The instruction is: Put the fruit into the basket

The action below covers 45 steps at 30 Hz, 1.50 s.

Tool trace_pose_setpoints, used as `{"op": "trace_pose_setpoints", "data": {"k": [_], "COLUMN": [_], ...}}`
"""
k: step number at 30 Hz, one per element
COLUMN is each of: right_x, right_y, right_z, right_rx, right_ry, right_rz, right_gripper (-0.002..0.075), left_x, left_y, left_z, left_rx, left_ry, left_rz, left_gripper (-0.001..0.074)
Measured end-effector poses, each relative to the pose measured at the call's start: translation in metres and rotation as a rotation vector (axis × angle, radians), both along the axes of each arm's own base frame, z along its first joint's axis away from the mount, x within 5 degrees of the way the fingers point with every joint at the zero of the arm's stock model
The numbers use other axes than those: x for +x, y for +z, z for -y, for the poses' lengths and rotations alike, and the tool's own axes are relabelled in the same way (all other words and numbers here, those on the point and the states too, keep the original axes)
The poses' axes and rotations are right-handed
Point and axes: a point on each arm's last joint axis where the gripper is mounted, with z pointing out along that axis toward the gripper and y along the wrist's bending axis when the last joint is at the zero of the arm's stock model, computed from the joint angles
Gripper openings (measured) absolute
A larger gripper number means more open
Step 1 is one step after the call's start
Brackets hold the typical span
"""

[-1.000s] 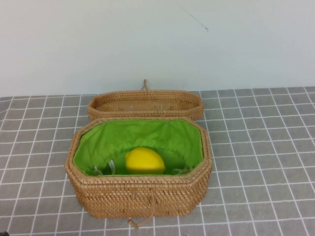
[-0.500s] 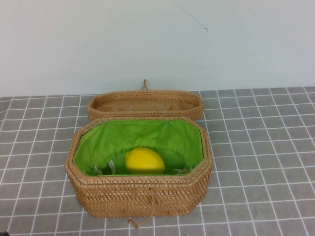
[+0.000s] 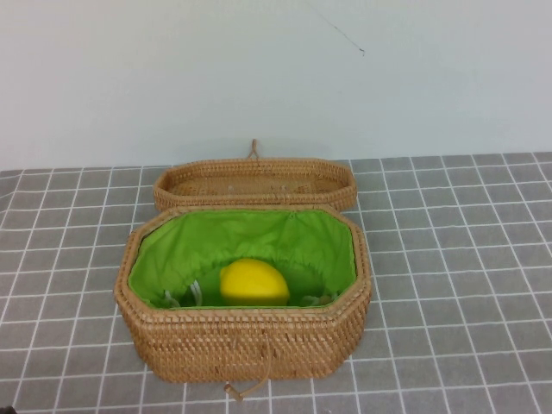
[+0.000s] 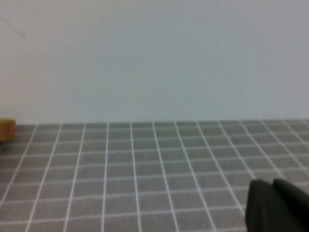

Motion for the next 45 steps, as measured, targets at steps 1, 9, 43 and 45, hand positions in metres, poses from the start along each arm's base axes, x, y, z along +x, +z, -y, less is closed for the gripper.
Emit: {"op": "trace_pose_setpoints", "data": {"k": [1, 9, 43, 45], "right_x": [0.001, 0.009, 0.009, 0.009], "right_y": [-0.013, -0.06, -0.061, -0.061], "right_z": [0.0, 0.0, 0.0, 0.0], "right_rx": [0.013, 0.033, 0.033, 0.033], "right_ry": [-0.005, -0.012, -0.016, -0.016], "right_rz": [-0.024, -0.142, -0.151, -0.151], "right_gripper": [0.0001, 0.0001, 0.0001, 0.0001], "left_x": [0.0, 0.0, 0.0, 0.0], "left_y": [0.0, 0.0, 0.0, 0.0], "left_z": [0.0, 0.0, 0.0, 0.0], "left_rx": [0.0, 0.0, 0.0, 0.0], "left_ry": [0.0, 0.0, 0.0, 0.0], "left_rz": [0.0, 0.001, 0.0, 0.0], "left_gripper": [-0.0003, -0.0003, -0.0003, -0.0003]}}
